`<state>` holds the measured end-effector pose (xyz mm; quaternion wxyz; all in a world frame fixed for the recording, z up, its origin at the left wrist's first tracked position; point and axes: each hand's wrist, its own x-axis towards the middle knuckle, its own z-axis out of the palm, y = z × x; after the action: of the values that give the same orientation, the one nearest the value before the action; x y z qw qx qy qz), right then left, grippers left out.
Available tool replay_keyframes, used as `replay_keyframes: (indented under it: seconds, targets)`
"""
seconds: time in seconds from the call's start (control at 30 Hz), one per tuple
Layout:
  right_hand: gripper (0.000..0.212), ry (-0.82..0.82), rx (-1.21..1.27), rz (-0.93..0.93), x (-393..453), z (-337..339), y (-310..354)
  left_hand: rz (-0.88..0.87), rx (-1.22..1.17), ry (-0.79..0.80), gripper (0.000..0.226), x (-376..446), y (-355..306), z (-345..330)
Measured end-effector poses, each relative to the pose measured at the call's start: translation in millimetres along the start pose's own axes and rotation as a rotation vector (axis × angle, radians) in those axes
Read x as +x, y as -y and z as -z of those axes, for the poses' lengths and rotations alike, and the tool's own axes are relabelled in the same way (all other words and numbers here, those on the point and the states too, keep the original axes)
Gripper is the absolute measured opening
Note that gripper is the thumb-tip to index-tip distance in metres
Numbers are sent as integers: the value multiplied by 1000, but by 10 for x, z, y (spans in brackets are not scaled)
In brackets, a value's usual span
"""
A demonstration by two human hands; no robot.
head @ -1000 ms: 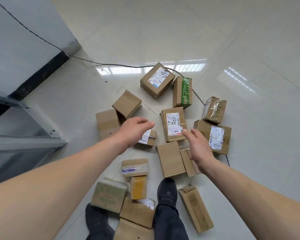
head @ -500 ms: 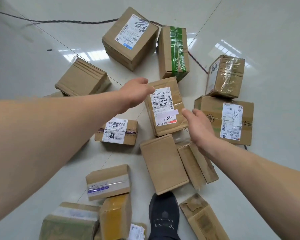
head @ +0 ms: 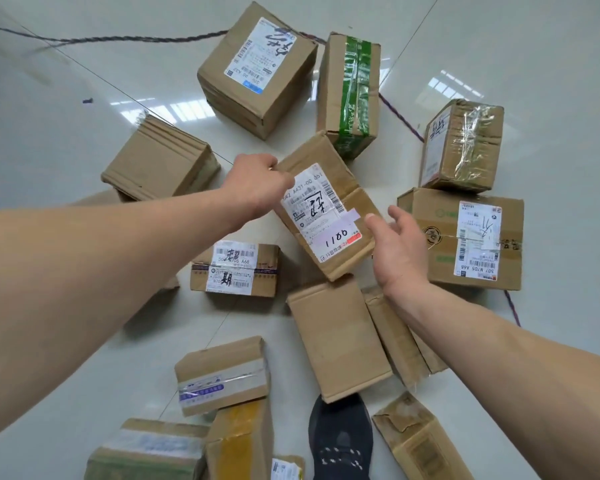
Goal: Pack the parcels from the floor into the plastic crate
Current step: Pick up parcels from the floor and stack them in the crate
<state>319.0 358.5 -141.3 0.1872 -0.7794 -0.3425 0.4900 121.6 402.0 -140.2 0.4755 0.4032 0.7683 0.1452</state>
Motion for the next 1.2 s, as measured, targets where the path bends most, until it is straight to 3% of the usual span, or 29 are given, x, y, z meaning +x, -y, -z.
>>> replay_keyframes:
  seconds: [0.17,0.3,0.4,0.47,0.53,0.57,0.67,0.7,0.8,0.83,0.93,1.1,1.2]
  targets:
    - [68,-26,100,62,-337,-236,486,137,-21,-151,43,-513,174,615]
    - [37,120,95,63,-658,-549,644,316,-68,-215,52,-956,588,981]
    - [31,323,-2,49,-817,-800,568,451,-53,-176,53,-1186,1013,1130]
    - [39,456,-76,22,-910,-946,473,499,-18,-142,51,-1236,1294,1147]
    - [67,518,-101,-25,-966,-1077,340,516,-78,-109,39,-1218,1475,1122]
    - [74,513,-104,-44,-984,-1135,270,509,-156,-96,34,-1206,1518,1104]
    - [35,480,-104,-53,-1078,-1192,202,506,-384,-46,42,-1193,1576,1079]
    - [33,461,-90,-53,-1104,-1194,208,512,-433,-34,44,-1204,1580,1083]
    - [74,395,-56,-41,-1289,-1156,301,503,-486,-16,44,-1368,1488,1170]
    - [78,366,-41,-33,-1372,-1116,354,493,-487,-19,51,-1457,1426,1227]
    - [53,352,-34,-12,-1675,-942,604,478,-501,-40,67,-1815,1215,1491]
    - [43,341,-11,43,-2426,-533,1063,418,-554,-73,89,-2515,853,1991]
    - [34,325,17,63,-3069,-222,1375,391,-588,-73,84,-3049,602,2344]
